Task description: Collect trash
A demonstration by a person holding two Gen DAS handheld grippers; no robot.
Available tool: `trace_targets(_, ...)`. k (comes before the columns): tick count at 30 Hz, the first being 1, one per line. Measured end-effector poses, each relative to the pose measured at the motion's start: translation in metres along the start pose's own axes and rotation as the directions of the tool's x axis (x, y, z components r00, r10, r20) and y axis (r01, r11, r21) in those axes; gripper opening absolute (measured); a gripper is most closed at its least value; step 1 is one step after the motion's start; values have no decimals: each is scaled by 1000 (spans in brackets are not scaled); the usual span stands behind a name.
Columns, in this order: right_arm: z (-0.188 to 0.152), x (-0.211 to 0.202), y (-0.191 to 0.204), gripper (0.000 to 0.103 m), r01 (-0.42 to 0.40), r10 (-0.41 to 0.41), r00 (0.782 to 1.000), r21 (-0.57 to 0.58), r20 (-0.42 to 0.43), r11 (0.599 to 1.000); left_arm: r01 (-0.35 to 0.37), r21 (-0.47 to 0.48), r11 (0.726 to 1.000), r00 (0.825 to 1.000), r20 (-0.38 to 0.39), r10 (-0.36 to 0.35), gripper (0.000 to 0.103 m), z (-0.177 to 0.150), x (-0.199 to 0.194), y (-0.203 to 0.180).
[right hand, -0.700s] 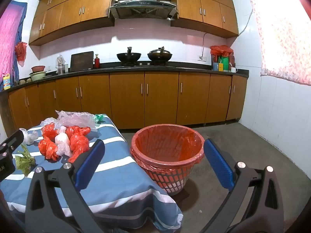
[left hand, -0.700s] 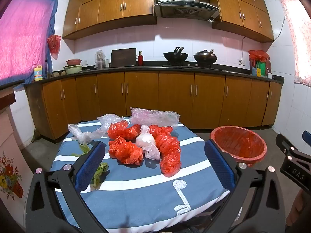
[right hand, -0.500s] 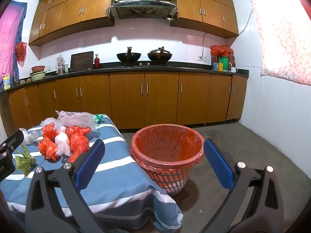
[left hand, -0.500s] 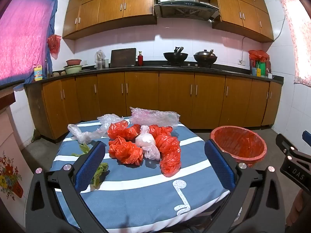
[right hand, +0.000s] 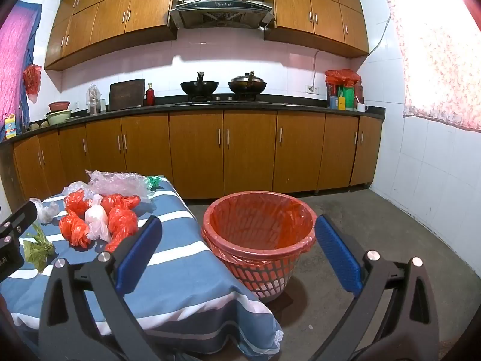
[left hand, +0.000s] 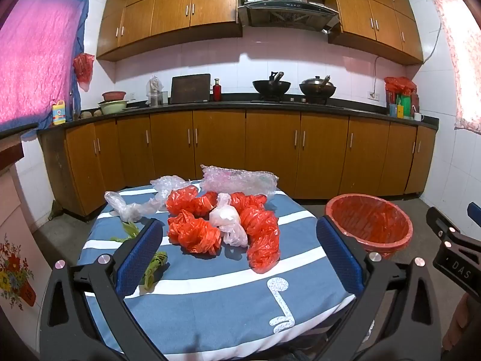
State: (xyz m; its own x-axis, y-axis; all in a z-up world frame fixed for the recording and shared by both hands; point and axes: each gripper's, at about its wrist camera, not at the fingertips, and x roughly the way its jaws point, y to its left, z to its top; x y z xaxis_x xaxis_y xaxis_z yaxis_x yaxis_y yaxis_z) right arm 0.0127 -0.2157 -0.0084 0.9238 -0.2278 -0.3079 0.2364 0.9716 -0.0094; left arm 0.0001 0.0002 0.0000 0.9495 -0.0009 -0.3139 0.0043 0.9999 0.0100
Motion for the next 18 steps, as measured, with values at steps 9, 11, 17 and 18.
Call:
trace_targets(9,-1,1,0,99,0,0,1000,0,-2,1000,0,1,1000,1000,1,0,101,0,-2,1)
trace_targets(11,-1,1,0,99,0,0,1000,0,-1,1000,1,0,1000,1000,1,-1,101,0,-3,1)
trace_targets(17,-1,1,0,99,-1,1,1000,0,-3,1000,0,1,1000,1000,-2,0,101,0,0,0)
trace_targets(18,-1,1,0,99,-1,1,1000,0,-3,1000,0,1,1000,1000,-2,0,101,0,0,0)
